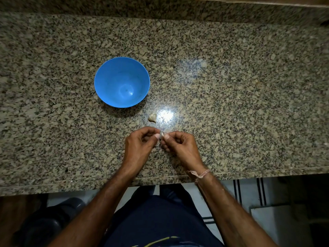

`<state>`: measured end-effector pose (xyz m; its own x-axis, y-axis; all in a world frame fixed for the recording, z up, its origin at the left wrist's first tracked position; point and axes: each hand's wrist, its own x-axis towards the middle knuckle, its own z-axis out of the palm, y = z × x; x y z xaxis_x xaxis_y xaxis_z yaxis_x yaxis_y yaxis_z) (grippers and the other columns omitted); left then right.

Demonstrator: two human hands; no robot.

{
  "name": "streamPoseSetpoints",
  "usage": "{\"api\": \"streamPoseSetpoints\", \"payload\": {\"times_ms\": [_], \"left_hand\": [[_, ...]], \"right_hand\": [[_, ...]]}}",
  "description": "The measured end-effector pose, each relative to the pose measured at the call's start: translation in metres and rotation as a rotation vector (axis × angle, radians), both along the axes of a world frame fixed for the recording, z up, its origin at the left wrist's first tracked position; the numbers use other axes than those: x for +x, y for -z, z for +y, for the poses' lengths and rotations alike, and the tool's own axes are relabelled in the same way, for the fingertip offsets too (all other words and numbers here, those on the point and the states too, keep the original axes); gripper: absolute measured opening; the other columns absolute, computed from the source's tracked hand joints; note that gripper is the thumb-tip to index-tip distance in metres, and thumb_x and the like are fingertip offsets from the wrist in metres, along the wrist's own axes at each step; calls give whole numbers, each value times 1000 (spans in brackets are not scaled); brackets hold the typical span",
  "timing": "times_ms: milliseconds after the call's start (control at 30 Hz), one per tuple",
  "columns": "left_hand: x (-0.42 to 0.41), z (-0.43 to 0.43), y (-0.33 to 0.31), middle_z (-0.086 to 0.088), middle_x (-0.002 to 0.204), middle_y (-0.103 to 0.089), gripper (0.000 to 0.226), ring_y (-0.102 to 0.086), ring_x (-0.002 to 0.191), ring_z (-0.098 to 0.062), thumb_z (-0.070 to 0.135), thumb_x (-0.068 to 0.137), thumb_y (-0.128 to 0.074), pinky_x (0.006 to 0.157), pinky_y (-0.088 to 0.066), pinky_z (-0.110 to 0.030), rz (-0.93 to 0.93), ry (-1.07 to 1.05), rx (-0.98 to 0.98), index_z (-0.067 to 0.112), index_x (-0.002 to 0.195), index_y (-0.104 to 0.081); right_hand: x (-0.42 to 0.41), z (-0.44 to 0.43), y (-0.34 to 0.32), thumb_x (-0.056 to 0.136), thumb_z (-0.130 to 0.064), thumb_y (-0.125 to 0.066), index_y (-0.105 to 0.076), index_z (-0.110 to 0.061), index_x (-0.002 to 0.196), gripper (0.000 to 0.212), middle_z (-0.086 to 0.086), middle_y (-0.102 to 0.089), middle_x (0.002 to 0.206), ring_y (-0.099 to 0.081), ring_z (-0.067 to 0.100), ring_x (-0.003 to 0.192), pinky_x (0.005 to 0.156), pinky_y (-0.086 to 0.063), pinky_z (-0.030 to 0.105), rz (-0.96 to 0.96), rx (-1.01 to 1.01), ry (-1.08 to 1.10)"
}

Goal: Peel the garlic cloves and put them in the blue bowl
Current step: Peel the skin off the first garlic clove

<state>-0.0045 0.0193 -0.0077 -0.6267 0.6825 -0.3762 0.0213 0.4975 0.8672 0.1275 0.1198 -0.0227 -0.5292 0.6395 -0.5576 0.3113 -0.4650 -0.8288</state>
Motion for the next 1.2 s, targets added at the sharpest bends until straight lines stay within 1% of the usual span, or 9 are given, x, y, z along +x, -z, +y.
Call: {"api": "streamPoseSetpoints", "payload": {"times_ms": [167,300,467,600,767,900,967,1100,1200], "left_hand": [[-3,0,-3,7,83,-78,5,-74,79,-7,19,91,-78,71,-59,-20,-47,42,40,19,96,-78],[-1,0,-2,7,79,-76,3,-72,75,-4,19,90,-80,67,-56,-17,-27,19,35,17,91,-78],[3,-2,7,3,86,-78,2,-75,82,-12,18,92,-77,75,-64,-35,-38,-40,17,17,94,-79],[4,-2,8,-2,86,-78,4,-76,84,-20,13,94,-74,77,-63,-40,-168,-82,36,14,93,-78],[5,1,3,-6,82,-78,9,-75,81,-23,11,96,-71,76,-62,-36,-240,-103,20,12,90,-77],[6,2,4,-6,81,-77,14,-68,73,-18,12,99,-66,68,-55,-30,-290,-106,0,11,90,-77],[7,3,6,-5,75,-73,17,-59,68,-18,14,101,-65,65,-51,-32,-332,-121,-21,11,88,-77],[6,3,14,10,65,-62,22,-50,66,-12,14,103,-61,64,-46,-33,-488,-144,-79,7,87,-73],[8,3,15,7,62,-54,24,-46,64,-13,12,105,-56,60,-41,-30,-614,-174,-80,12,86,-72]], "right_hand": [[0,2,-2,95,-18,-74,-74,2,96,20,15,-76,85,-69,12,72,66,-55,23,-24,91,-96],[-3,-2,-4,93,-10,-74,-71,4,104,18,13,-75,88,-70,17,75,72,-59,29,34,-74,51],[-9,-12,-7,91,-3,-74,-70,7,108,20,18,-75,95,-70,15,76,68,-59,21,105,-298,225],[-9,-11,-8,91,1,-72,-72,6,106,16,14,-76,91,-70,12,72,63,-57,18,111,-324,227],[-6,-10,-9,90,1,-73,-75,2,102,12,16,-78,97,-70,19,83,78,-59,27,103,-219,168],[-7,-8,-12,90,1,-74,-75,4,104,15,18,-78,102,-74,22,91,85,-62,32,100,-131,134],[-7,-7,-12,90,1,-75,-75,5,104,15,15,-79,102,-75,22,93,86,-62,31,88,-42,99],[-6,-6,-8,89,-5,-78,-79,-3,101,12,5,-79,101,-75,22,99,92,-61,40,46,184,11],[-6,-9,-6,90,-8,-78,-80,-8,100,10,0,-79,98,-75,15,97,90,-62,37,23,343,-43]]}}
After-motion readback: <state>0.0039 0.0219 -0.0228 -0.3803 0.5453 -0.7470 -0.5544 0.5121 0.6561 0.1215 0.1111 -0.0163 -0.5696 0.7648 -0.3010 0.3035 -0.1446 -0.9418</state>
